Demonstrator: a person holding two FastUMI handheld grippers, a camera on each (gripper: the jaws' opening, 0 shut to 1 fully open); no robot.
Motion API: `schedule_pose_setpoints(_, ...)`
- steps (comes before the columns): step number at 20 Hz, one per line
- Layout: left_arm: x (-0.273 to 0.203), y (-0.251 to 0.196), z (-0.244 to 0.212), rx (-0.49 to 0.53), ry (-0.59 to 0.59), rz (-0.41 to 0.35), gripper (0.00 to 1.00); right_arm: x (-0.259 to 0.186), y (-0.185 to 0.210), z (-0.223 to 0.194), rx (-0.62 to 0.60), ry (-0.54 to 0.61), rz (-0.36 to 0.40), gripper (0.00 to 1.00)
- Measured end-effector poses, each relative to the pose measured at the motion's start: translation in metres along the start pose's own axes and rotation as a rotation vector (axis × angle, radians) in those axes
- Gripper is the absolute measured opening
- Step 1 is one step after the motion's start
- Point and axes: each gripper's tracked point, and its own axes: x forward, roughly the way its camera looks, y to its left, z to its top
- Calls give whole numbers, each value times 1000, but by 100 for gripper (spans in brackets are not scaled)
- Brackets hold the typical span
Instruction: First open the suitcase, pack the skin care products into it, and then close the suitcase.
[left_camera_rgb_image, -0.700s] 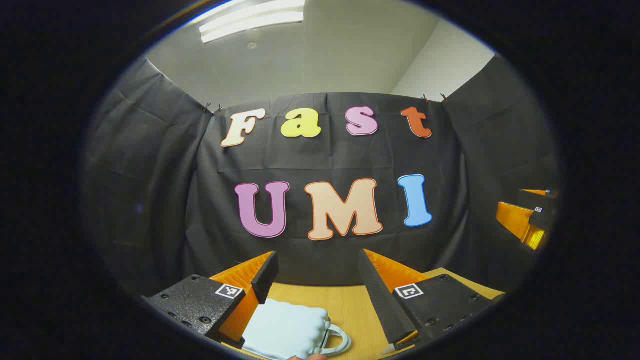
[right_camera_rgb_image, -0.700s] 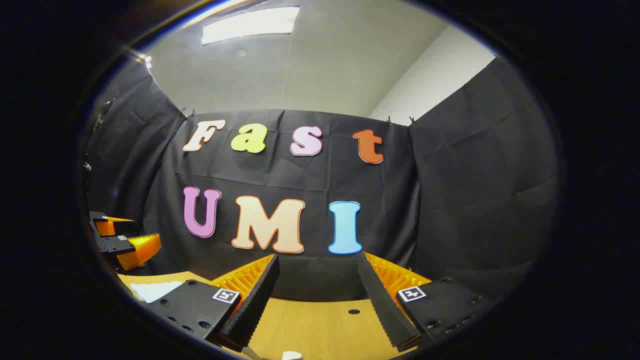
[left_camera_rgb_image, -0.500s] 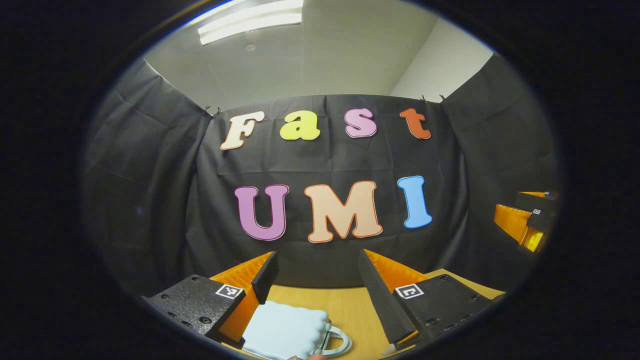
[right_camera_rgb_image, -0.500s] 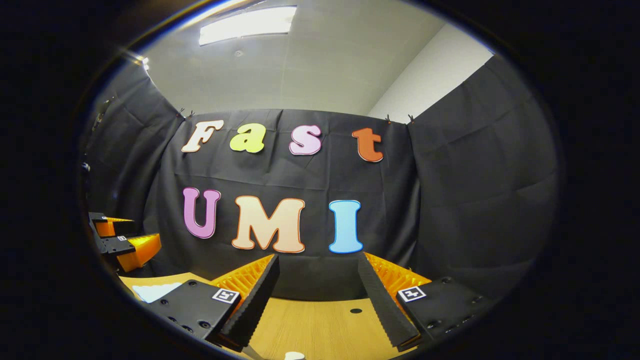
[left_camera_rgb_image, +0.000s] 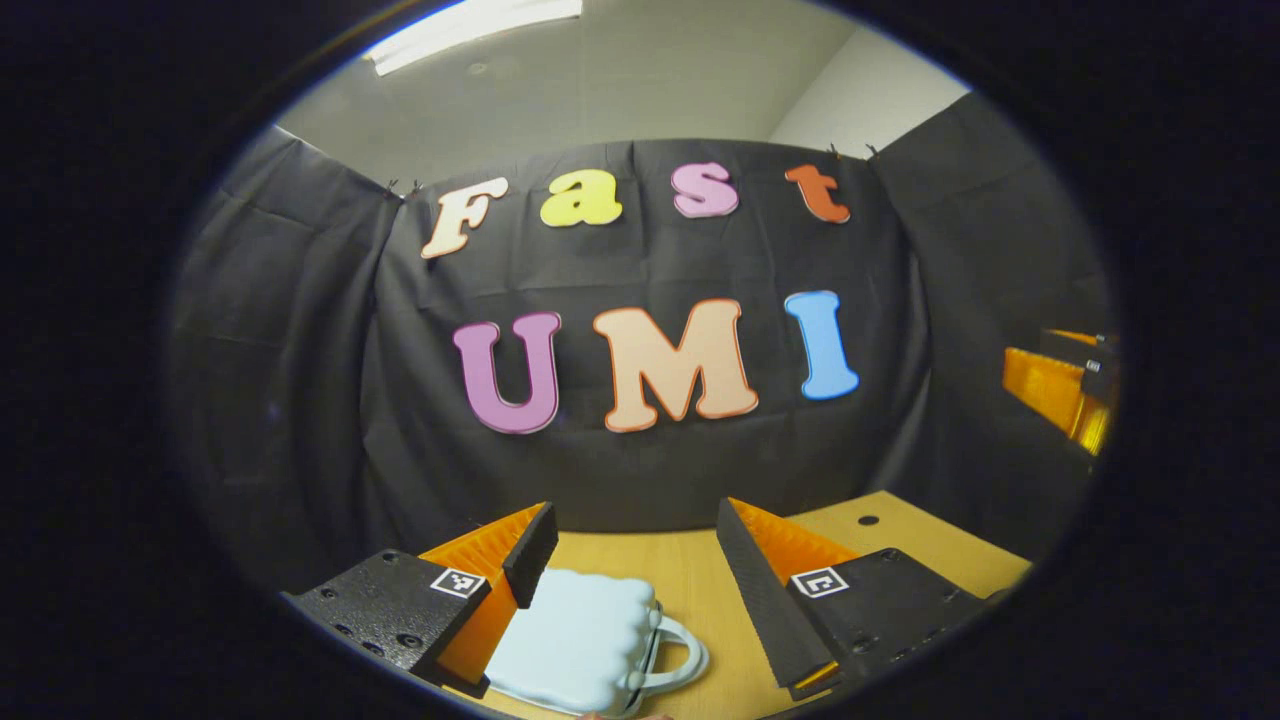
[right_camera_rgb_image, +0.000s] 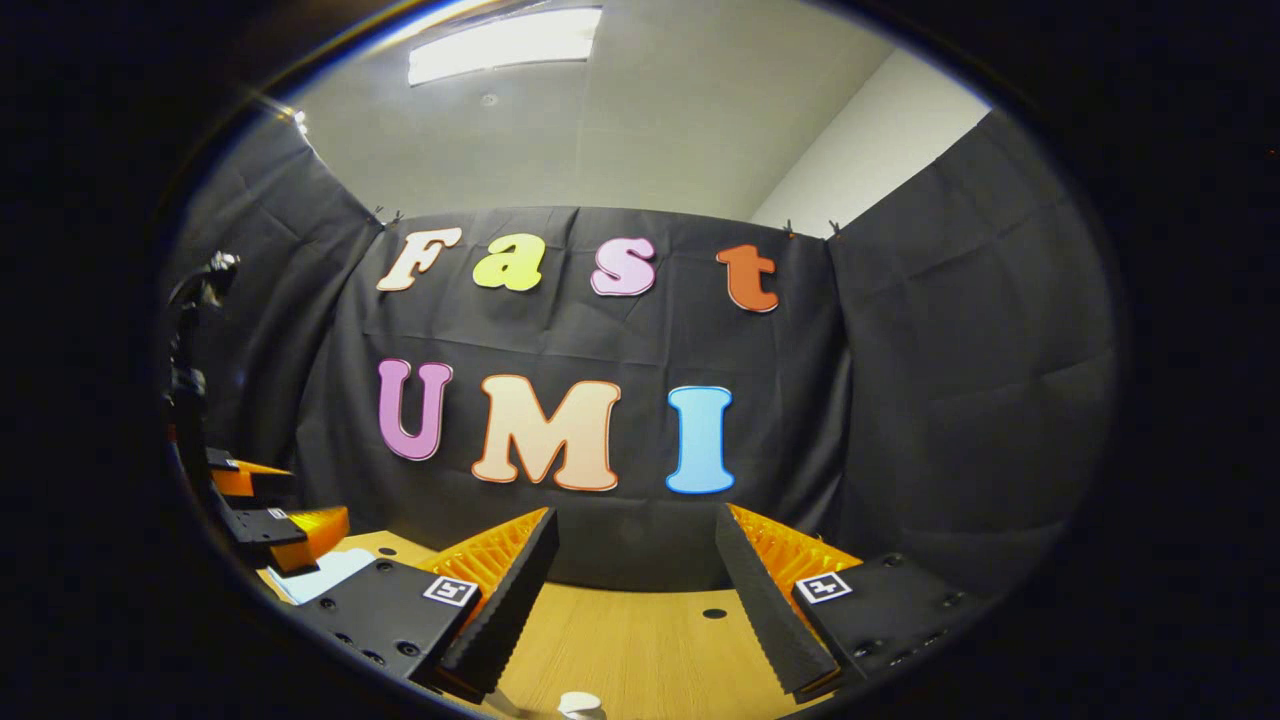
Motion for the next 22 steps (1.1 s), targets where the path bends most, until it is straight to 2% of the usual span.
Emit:
schedule_pose_setpoints(4,18,-11,-70,-33,178,-43,95,8,0,-22,-10,51,1,100)
schedule_pose_setpoints(8,41,-29,-128,-57,321,-114,95,14,0,-33,-9,80,-61,99)
schedule_pose_setpoints(13,58,-53,-175,-71,453,-183,95,18,-17,-61,-33,170,-143,99)
schedule_pose_setpoints(17,64,-66,-208,-95,556,-188,95,21,-26,-69,-74,190,-171,99)
schedule_pose_setpoints(22,65,-72,-248,-109,717,-145,96,26,-25,-75,-101,201,-168,99)
